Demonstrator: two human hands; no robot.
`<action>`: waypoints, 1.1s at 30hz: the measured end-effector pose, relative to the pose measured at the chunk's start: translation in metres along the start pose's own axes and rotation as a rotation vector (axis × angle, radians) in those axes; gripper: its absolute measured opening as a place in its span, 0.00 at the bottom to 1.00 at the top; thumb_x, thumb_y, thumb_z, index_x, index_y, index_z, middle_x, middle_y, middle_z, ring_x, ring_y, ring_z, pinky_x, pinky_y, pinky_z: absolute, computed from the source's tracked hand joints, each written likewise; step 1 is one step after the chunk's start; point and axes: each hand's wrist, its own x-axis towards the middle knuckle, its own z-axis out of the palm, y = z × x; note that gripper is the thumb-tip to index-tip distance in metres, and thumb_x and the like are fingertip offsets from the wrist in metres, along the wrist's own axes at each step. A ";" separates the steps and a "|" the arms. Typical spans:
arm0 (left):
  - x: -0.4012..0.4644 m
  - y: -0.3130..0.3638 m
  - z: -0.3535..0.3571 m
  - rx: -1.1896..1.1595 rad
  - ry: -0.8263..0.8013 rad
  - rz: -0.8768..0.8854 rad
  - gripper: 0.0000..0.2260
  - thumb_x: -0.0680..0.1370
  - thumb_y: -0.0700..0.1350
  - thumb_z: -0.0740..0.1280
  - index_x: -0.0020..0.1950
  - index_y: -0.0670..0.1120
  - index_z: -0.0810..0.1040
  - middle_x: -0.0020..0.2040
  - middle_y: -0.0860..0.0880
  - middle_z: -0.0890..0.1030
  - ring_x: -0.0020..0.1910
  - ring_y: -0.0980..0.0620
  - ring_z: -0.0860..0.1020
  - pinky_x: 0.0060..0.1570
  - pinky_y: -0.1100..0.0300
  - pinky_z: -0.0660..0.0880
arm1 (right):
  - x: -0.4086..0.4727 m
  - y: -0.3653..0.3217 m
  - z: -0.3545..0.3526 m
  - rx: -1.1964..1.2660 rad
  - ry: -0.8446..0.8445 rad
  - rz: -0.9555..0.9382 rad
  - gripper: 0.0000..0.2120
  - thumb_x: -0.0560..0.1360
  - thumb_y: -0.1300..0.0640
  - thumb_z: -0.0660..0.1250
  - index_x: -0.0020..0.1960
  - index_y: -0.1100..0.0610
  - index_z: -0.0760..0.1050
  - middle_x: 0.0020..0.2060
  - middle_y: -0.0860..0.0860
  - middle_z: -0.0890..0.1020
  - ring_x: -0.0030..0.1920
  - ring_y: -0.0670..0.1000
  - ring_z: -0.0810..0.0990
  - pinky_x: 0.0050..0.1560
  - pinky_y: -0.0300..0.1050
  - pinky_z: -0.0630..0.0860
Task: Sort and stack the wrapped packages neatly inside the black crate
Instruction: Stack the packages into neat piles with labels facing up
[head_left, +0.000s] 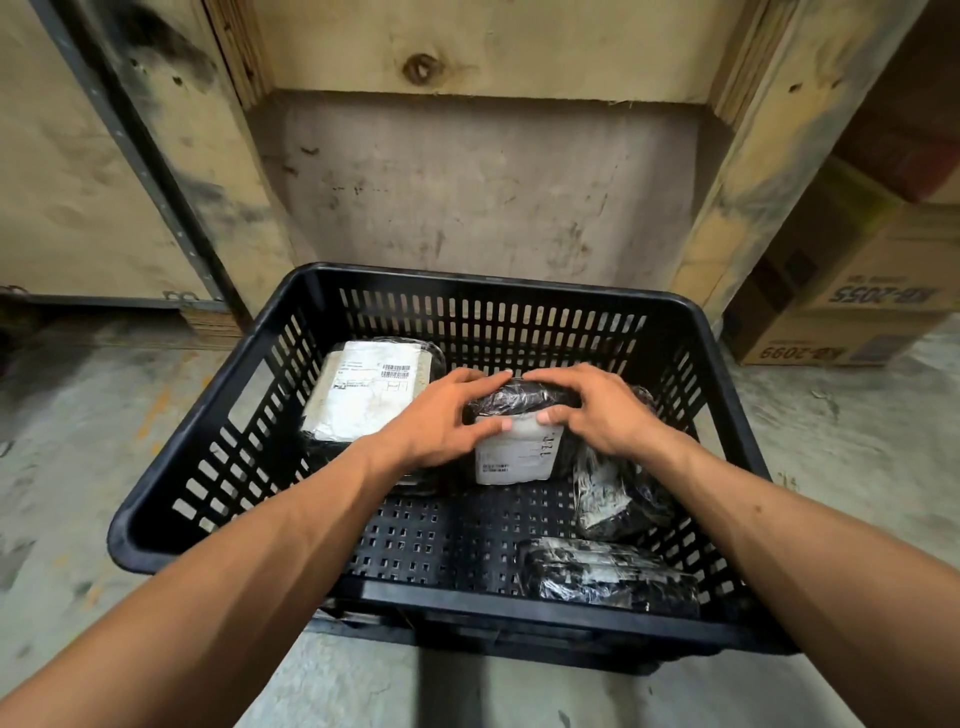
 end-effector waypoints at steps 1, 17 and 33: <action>0.000 -0.002 -0.001 -0.021 0.003 -0.001 0.28 0.80 0.53 0.69 0.79 0.53 0.67 0.71 0.46 0.70 0.68 0.49 0.70 0.69 0.57 0.65 | 0.000 0.001 0.002 0.028 0.018 0.005 0.26 0.77 0.54 0.74 0.73 0.42 0.74 0.59 0.49 0.76 0.65 0.53 0.72 0.67 0.49 0.64; -0.004 0.001 -0.025 -0.680 0.344 -0.085 0.17 0.74 0.36 0.76 0.52 0.59 0.88 0.52 0.57 0.87 0.53 0.63 0.83 0.51 0.73 0.77 | -0.028 -0.012 -0.011 0.396 0.091 0.005 0.38 0.73 0.46 0.77 0.77 0.31 0.63 0.71 0.43 0.68 0.70 0.47 0.67 0.74 0.54 0.64; -0.021 0.034 -0.064 -0.494 0.142 0.085 0.43 0.72 0.40 0.79 0.80 0.62 0.61 0.74 0.56 0.71 0.69 0.65 0.71 0.65 0.72 0.67 | -0.015 -0.060 -0.033 0.369 0.249 -0.241 0.21 0.75 0.49 0.76 0.66 0.38 0.80 0.61 0.40 0.82 0.63 0.39 0.78 0.68 0.48 0.75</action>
